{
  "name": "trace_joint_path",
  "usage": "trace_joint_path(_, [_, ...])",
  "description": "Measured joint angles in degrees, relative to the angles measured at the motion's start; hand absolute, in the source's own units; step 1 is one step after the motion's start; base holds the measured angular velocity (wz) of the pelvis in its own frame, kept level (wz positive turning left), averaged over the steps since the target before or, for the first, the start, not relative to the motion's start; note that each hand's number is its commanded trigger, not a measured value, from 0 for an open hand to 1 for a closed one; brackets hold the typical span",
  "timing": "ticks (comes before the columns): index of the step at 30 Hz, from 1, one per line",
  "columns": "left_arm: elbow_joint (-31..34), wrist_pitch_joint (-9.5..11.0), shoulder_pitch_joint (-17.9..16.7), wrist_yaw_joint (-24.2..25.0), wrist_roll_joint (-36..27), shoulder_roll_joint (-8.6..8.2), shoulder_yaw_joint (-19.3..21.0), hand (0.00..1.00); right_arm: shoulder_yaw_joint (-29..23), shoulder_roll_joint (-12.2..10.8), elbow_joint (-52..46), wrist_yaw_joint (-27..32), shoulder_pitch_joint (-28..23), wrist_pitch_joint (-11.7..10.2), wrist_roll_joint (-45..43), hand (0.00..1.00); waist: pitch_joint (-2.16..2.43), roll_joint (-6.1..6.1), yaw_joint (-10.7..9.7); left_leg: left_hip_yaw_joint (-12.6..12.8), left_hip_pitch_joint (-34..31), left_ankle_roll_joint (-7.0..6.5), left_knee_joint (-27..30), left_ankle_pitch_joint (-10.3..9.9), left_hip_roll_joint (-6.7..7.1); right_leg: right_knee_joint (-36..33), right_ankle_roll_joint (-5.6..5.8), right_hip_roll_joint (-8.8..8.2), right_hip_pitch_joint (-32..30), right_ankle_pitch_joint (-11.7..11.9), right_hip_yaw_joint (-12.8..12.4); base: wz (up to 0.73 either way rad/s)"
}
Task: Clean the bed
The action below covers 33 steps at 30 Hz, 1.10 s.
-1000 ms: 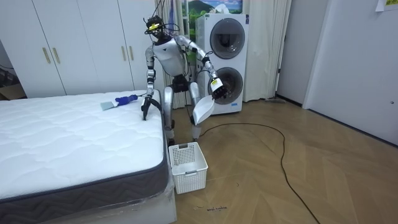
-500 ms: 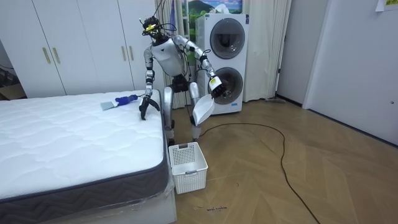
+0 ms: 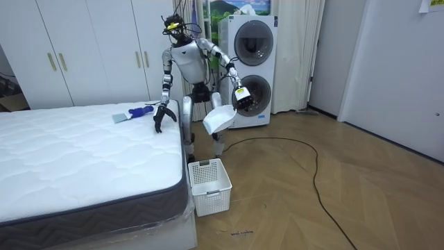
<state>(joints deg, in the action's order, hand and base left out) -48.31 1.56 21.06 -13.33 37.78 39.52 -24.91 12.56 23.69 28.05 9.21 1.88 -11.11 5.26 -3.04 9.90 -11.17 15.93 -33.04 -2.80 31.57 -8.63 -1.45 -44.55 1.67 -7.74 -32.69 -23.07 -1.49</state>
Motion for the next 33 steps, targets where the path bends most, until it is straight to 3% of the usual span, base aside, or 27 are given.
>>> trace_joint_path(2, [2.96, 1.48, -3.43, -0.14, 0.00, -0.02, 0.88, 1.00, -0.07, -0.12, 0.67, 0.00, -1.49, 0.30, 0.01, 0.00, 0.67, -1.03, 0.37, -0.21, 1.87, 0.39, -1.26, -0.24, -0.30, 2.59, -0.07, 0.53, 2.19, 0.85, -0.09, -0.28])
trace_joint_path(4, [5.74, 2.16, -6.28, -0.41, -0.35, -0.61, 2.51, 1.00, -0.39, -0.27, 0.92, 0.05, -2.29, 1.03, 0.04, 0.00, 0.98, -1.41, 0.61, -0.40, 3.18, 0.58, -1.84, -0.60, -0.90, 5.30, 0.07, 1.31, 4.58, 1.73, 0.04, -0.16])
trace_joint_path(6, [10.51, 2.44, -9.10, -1.59, -2.36, -3.31, 5.12, 1.00, -2.27, -0.29, 0.90, 0.15, -4.07, 1.26, 0.12, 0.00, 1.11, -1.75, 0.69, -0.76, 5.42, 0.38, -2.94, -0.76, -0.78, 7.94, 0.49, 1.10, 7.78, 2.31, 0.50, 0.02])
trace_joint_path(8, [14.75, 3.79, -12.38, -3.28, -3.67, -4.82, 7.06, 1.00, -3.36, -0.50, 0.62, 0.60, -6.00, 1.26, 0.18, 0.00, 1.29, -2.47, 1.14, -0.90, 7.88, 0.44, -3.35, -1.09, -0.66, 9.50, 0.84, 0.94, 10.31, 2.50, 0.11, -0.16])
trace_joint_path(10, [17.92, 5.27, -15.31, -4.51, -5.44, -6.66, 9.06, 1.00, -5.11, -1.62, -0.30, 0.81, -8.52, 1.22, 0.22, 0.00, 1.89, -3.06, 2.06, -1.06, 10.29, 0.79, -4.66, -1.40, -0.19, 11.64, 0.98, 1.17, 12.69, 2.92, -0.41, -0.29])
trace_joint_path(11, [19.46, 6.09, -16.96, -5.13, -7.83, -9.03, 10.85, 1.00, -5.78, -2.08, -1.84, 1.46, -10.76, 1.24, 0.68, 0.00, 2.05, -3.23, 2.27, -1.68, 11.97, 1.01, -6.06, -1.57, -0.04, 13.30, 1.09, 1.42, 14.40, 3.43, -0.43, -0.13])
trace_joint_path(12, [20.14, 6.49, -17.55, -5.31, -9.11, -10.28, 11.76, 1.00, -6.14, -2.46, -2.74, 1.69, -11.89, 1.22, 1.20, 0.00, 2.08, -3.46, 2.27, -1.96, 12.66, 1.01, -6.73, -1.57, 0.09, 13.99, 1.14, 1.47, 15.18, 3.63, -0.42, -0.11])
trace_joint_path(13, [20.85, 7.37, -18.28, -6.09, -10.89, -12.39, 13.15, 1.00, -6.67, -3.57, -3.95, 2.04, -13.42, 1.22, 2.15, 0.00, 2.10, -4.28, 2.71, -1.83, 13.96, 1.02, -7.39, -1.56, 0.06, 14.93, 1.17, 1.62, 16.42, 3.91, -0.71, -0.22])
trace_joint_path(14, [21.97, 7.58, -19.08, -6.43, -12.21, -14.19, 14.04, 1.00, -7.00, -4.80, -4.29, 2.33, -14.36, 1.21, 2.32, 0.00, 2.62, -5.31, 3.42, -1.29, 15.25, 1.04, -8.24, -1.56, -0.15, 16.06, 1.17, 2.02, 17.32, 4.43, -1.59, -0.37])
trace_joint_path(16, [24.84, 7.95, -20.27, -6.93, -13.15, -16.06, 14.26, 1.00, -7.18, -5.94, -5.43, 2.85, -15.64, 1.13, 2.29, 0.00, 2.87, -5.89, 3.75, -1.30, 16.43, 1.54, -8.27, -1.96, -1.11, 19.12, 1.06, 2.91, 19.38, 6.04, -1.68, -0.40])
trace_joint_path(19, [27.89, 10.32, -21.52, -8.74, -14.67, -18.91, 14.44, 1.00, -6.98, -7.49, -6.66, 2.68, -15.31, 0.44, 2.10, 0.00, 2.77, -7.70, 5.58, 0.96, 18.84, 1.81, -8.05, -3.32, -2.41, 19.69, 1.17, 3.16, 19.49, 7.84, -0.64, -0.91])
trace_joint_path(21, [28.97, 10.59, -22.81, -8.91, -14.88, -21.50, 14.64, 1.00, -5.54, -8.60, -5.99, 2.26, -13.79, 0.40, 3.40, 0.00, 2.56, -8.72, 8.76, 5.37, 22.88, 2.57, -7.92, -5.42, -4.52, 19.83, 0.21, 2.89, 19.44, 10.22, 5.37, -1.75])
trace_joint_path(22, [29.53, 10.63, -23.24, -8.95, -14.82, -21.94, 14.69, 1.00, -4.98, -8.68, -6.11, 2.08, -13.34, 0.40, 3.45, 0.00, 2.40, -8.97, 9.51, 5.83, 23.85, 2.68, -7.93, -5.95, -4.84, 19.84, -0.19, 2.53, 19.33, 10.90, 7.65, -1.91])
trace_joint_path(23, [30.18, 10.69, -23.30, -9.01, -14.74, -22.80, 14.89, 1.00, -4.14, -8.98, -6.04, 1.65, -12.43, 0.40, 3.71, 0.00, 2.46, -9.45, 10.24, 5.89, 24.58, 2.74, -7.94, -6.62, -5.00, 19.80, -1.20, 1.96, 18.65, 12.07, 11.64, -1.56])
trace_joint_path(24, [30.52, 11.01, -22.85, -9.04, -14.76, -23.49, 14.98, 1.00, -3.44, -9.08, -5.74, 1.18, -11.55, 0.23, 4.25, 0.00, 2.41, -9.94, 9.85, 6.39, 24.70, 2.52, -7.84, -6.90, -5.10, 19.71, -1.84, 1.63, 18.54, 13.18, 14.44, -1.29])
trace_joint_path(27, [30.52, 12.52, -21.77, -9.07, -14.91, -23.76, 14.84, 1.00, -3.30, -9.50, -4.47, 0.06, -11.19, 0.05, 5.79, 0.00, 2.36, -10.82, 8.35, 9.84, 25.36, 2.14, -7.99, -7.11, -5.91, 21.96, -2.36, 2.22, 18.36, 16.06, 15.60, -0.81])
trace_joint_path(28, [30.52, 13.07, -21.71, -9.13, -15.37, -23.79, 14.83, 1.00, -3.34, -9.77, -4.02, -0.04, -11.06, 0.07, 5.79, 0.00, 2.37, -10.83, 8.07, 11.71, 25.81, 1.89, -8.27, -7.17, -6.58, 24.41, -2.58, 3.06, 18.63, 18.19, 15.66, -1.02])
trace_joint_path(29, [30.46, 13.38, -21.69, -9.35, -15.87, -23.74, 14.86, 1.00, -3.39, -10.31, -3.99, -0.09, -11.00, 0.07, 5.82, 0.00, 2.34, -10.67, 8.08, 15.38, 25.78, 1.28, -8.61, -7.42, -8.36, 26.00, -2.77, 3.76, 18.72, 19.95, 16.41, -1.22])
trace_joint_path(30, [30.38, 13.41, -21.90, -9.48, -15.89, -24.21, 14.92, 1.00, -3.39, -10.58, -3.72, -0.25, -11.19, 0.07, 5.80, 0.00, 2.16, -10.38, 8.46, 18.84, 26.40, 1.08, -8.52, -7.55, -9.69, 21.20, -2.32, 2.24, 18.83, 17.81, 20.74, -0.95])
trace_joint_path(31, [30.39, 13.47, -21.98, -9.48, -15.92, -24.51, 14.90, 1.00, -3.39, -10.55, -3.45, -0.27, -11.21, 0.07, 5.81, 0.00, 2.01, -10.13, 8.69, 20.71, 26.80, 1.07, -8.67, -7.55, -10.06, 17.61, -1.93, 1.18, 19.20, 16.16, 22.84, -0.87])
trace_joint_path(32, [30.39, 13.60, -22.01, -9.52, -17.07, -24.74, 14.63, 1.00, -3.40, -10.47, -3.19, -0.11, -10.95, 0.05, 5.94, 0.00, 2.05, -10.44, 9.51, 23.54, 27.38, 0.99, -8.85, -7.59, -10.15, 12.16, -1.22, -1.60, 20.42, 13.24, 25.21, -0.94])
trace_joint_path(33, [30.36, 13.58, -22.01, -9.52, -19.06, -24.73, 14.60, 1.00, -3.08, -10.46, -2.44, -0.12, -10.06, -0.34, 6.38, 0.00, 2.21, -11.04, 10.24, 25.88, 27.88, 0.84, -8.45, -7.78, -10.19, 9.84, -0.02, -3.60, 22.34, 11.42, 25.83, -0.96])
